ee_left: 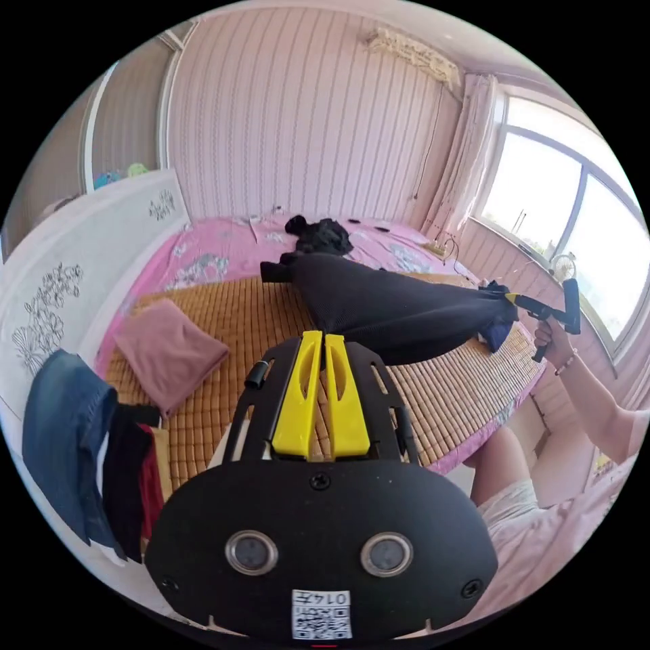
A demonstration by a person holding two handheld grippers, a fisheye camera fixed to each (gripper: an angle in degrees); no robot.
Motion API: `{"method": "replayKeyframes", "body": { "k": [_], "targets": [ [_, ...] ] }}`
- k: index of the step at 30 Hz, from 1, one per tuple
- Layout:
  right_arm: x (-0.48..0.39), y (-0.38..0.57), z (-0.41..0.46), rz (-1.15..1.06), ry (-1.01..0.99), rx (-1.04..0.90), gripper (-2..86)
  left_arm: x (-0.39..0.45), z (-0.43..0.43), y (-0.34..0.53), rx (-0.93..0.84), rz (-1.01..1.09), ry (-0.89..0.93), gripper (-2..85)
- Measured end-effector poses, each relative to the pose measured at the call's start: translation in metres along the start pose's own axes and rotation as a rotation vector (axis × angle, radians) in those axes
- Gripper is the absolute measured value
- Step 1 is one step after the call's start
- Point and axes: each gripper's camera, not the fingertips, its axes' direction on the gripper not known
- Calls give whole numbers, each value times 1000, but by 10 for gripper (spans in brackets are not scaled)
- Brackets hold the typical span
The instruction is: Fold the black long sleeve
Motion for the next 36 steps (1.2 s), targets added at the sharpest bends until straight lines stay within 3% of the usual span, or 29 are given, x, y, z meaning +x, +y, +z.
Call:
{"method": "replayKeyframes", "body": {
  "k": [5, 9, 20, 28, 32, 36],
  "targets": [
    [65, 84, 81, 215, -6, -260, 1, -45, 118, 74, -321, -145, 73, -10],
    [83, 118, 98, 243, 15, -376, 2, -61, 169, 112, -490, -100, 97, -10],
    [100, 155, 105, 220, -36, -552, 15, -118, 239, 142, -657, -101, 209, -4],
    [131, 134, 111, 146, 44, -550, 78, -169, 287, 130, -624, -147, 111, 46],
    [170, 76, 120, 100, 140, -447, 86, -181, 325, 78, -544, -5, 50, 42],
    [202, 7, 157, 52, 220, -363, 94, -158, 416, 9, -464, 138, 137, 49]
  ]
}}
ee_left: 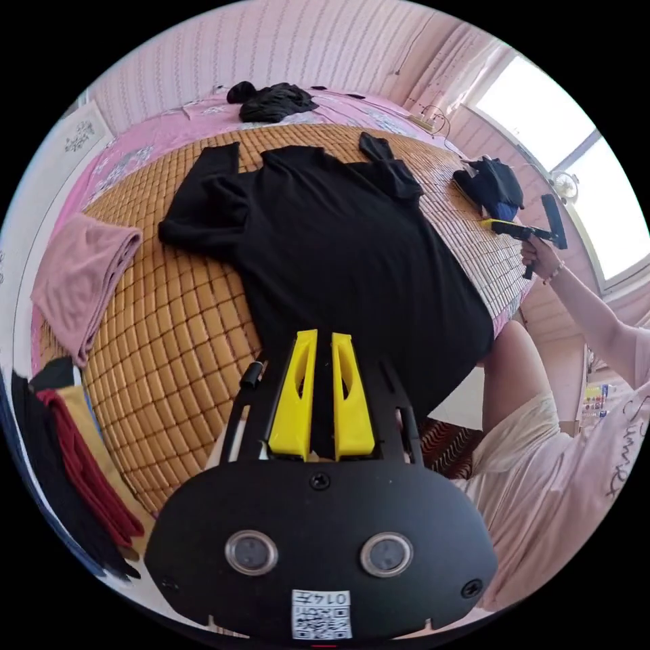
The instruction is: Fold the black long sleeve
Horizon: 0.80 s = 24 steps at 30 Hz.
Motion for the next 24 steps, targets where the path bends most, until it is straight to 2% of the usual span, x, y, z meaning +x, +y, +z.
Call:
{"method": "replayKeyframes", "body": {
  "k": [5, 8, 12, 15, 17, 20, 24],
  "targets": [
    [32, -114, 51, 67, 71, 68, 110, 18, 83, -116, 67, 122, 131, 50],
    [47, -148, 77, 151, 89, 104, 106, 24, 134, -163, 58, 144, 158, 49],
    [56, -159, 95, 133, 112, 52, 19, 20, 188, -183, -2, 181, 135, 34],
    [64, -141, 71, 73, 44, 75, 5, 10, 202, -177, 47, 194, 141, 25],
    [67, -98, 18, 61, -22, 205, 3, 3, 211, -177, 52, 180, 153, 25],
    [54, -25, -68, 45, -6, 325, 4, -2, 224, -180, 45, 176, 155, 37],
    [46, 54, -154, 78, -85, 332, 7, 2, 228, -186, 46, 220, 121, 49]
  ]
}}
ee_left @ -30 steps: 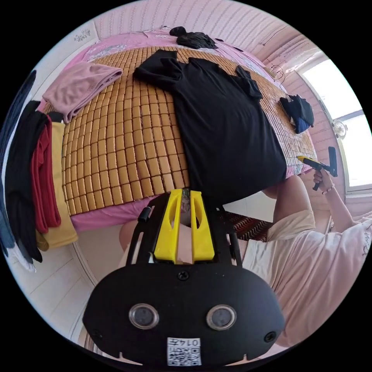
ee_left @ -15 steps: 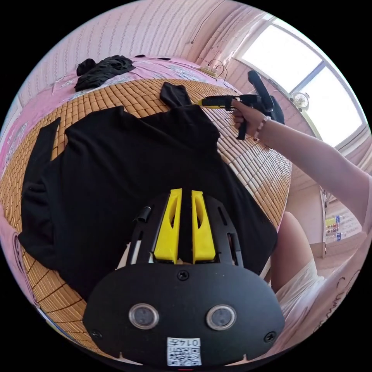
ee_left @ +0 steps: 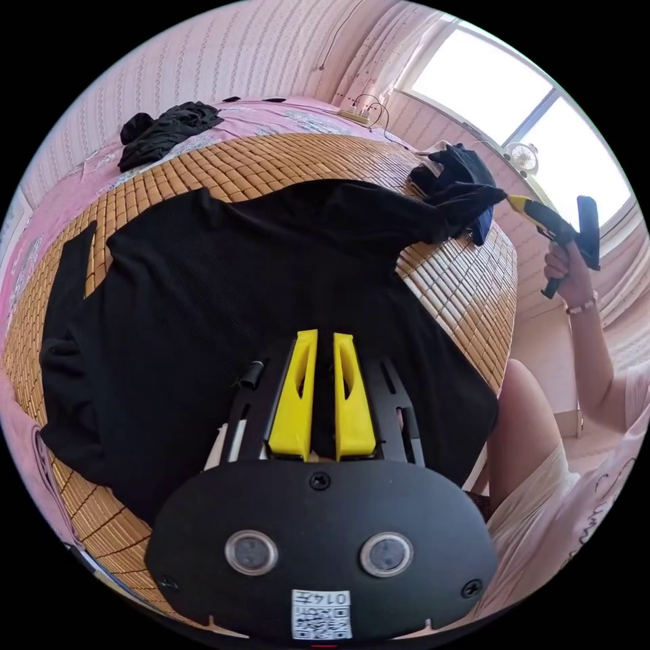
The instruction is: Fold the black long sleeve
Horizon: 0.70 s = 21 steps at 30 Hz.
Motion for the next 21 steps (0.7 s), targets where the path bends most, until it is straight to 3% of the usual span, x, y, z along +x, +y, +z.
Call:
{"method": "replayKeyframes", "body": {
  "k": [4, 7, 11, 17, 21],
  "targets": [
    [29, 50, -66, 130, 273, 14, 31, 3, 2, -9, 19, 38, -41, 49],
    [40, 79, -79, 142, 196, -73, 60, 6, 11, -25, 31, 51, -25, 50],
    [16, 117, -61, -9, 172, -269, 83, 30, 38, -55, 20, 146, -26, 54],
    [34, 135, -51, 36, 448, -368, 63, 62, 106, -105, -33, 212, 12, 63],
    [54, 128, -82, 114, 294, -379, 21, 74, 161, -115, -155, 259, -70, 37]
  ]
}}
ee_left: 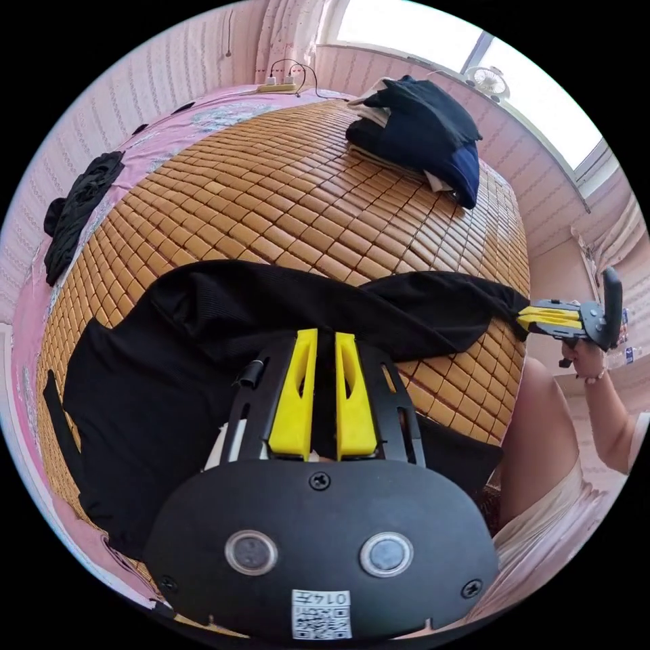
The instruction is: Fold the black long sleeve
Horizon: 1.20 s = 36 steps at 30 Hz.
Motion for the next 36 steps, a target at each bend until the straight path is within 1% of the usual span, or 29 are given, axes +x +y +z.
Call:
{"method": "replayKeyframes", "body": {
  "k": [1, 2, 3, 4, 5, 6, 8, 10, 12, 13, 16, 18, 20, 21, 24, 26, 29, 31, 32, 33, 35, 36],
  "targets": [
    [13, 0, -13, 21, -117, -29, 16, 1, 1, 1, 20, 5, -7, 29],
    [29, 0, -28, 46, -289, -35, 14, 1, 4, 1, 22, 22, -9, 14],
    [38, 1, -36, 58, -381, -29, 13, 1, 6, 0, 12, 46, -6, 0],
    [57, 3, -53, 94, -512, 14, 14, 0, 5, 0, 13, 53, -9, -2],
    [78, 8, -69, 153, -539, 99, 16, 0, 3, 0, 31, 70, -16, -6],
    [90, 12, -75, 190, -520, 134, 18, -1, -1, 1, 59, 79, -18, -7],
    [121, 28, -91, 321, -326, 230, 32, -8, -6, 2, 93, 56, -4, -9],
    [122, 38, -98, 308, -233, 268, 57, -19, -9, 3, 133, 8, 36, -9],
    [109, 43, -98, 225, -229, 284, 70, -30, -8, 4, 164, -36, 74, -10],
    [95, 44, -94, 147, -227, 264, 80, -32, -7, 4, 168, -42, 77, -10],
    [56, 41, -72, -52, -129, 147, 93, -37, 1, 2, 163, -52, 90, -10],
    [41, 39, -55, -124, -89, 44, 77, -40, 4, 1, 166, -54, 96, -10],
    [36, 44, -58, -141, 14, 71, 24, -43, 5, -1, 169, -59, 108, -10],
    [38, 44, -59, -135, 11, 44, 10, -46, 4, -2, 177, -61, 118, -10],
    [57, 42, -80, -78, -180, 13, 1, -53, -2, -6, 216, -64, 143, -10],
    [85, 40, -117, 0, -403, 136, -1, -56, -8, -10, 254, -54, 147, -10],
    [138, 35, -152, 138, -569, 308, 1, -62, -13, -21, 322, -66, 123, -10],
    [165, 32, -159, 218, -554, 378, 5, -66, -5, -32, 323, -88, 123, -10],
    [166, 27, -160, 193, -464, 370, 11, -69, 3, -38, 303, -102, 130, -10],
    [161, 24, -159, 158, -418, 357, 15, -72, 13, -43, 267, -113, 139, -10],
    [113, 16, -142, -77, -340, 218, 60, -73, 23, -46, 223, -120, 136, -10],
    [97, 16, -135, -142, -324, 177, 67, -72, 25, -46, 218, -113, 128, -10]
  ]
}}
